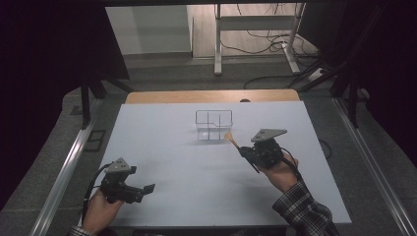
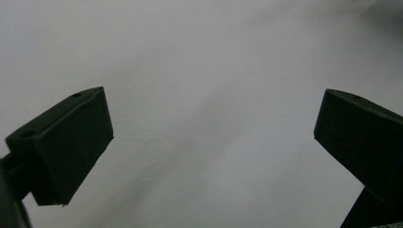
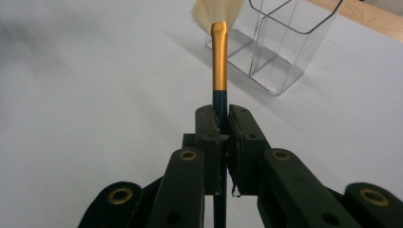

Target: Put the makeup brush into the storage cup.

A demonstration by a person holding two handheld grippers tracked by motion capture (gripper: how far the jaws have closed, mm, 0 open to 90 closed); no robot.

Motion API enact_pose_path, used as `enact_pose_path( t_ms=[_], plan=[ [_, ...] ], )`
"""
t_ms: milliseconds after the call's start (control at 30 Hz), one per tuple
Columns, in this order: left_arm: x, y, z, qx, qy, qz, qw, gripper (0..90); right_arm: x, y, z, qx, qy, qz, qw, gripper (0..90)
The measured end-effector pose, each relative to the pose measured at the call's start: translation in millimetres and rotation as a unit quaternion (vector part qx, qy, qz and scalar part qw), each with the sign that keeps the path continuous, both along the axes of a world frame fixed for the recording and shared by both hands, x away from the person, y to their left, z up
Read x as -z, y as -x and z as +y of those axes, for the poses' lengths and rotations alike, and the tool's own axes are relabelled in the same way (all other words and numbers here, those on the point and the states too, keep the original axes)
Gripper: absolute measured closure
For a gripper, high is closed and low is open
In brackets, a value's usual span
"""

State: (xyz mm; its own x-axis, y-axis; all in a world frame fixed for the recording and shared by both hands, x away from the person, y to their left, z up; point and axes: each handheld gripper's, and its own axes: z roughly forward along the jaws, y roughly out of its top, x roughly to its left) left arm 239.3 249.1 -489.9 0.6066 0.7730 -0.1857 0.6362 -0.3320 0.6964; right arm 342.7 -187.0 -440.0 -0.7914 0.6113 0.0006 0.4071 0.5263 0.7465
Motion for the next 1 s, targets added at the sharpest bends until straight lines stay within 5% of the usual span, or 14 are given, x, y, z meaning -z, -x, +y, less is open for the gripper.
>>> enact_pose_path(
  t_ms=[1000],
  plan=[
    [-4.8, -27.2, -31.7, 0.016, 0.081, -0.005, 0.9966, 0.2, 0.9, 13.7, 22.6, -0.021, -0.028, -0.005, 0.9994, 83.4]
  ],
)
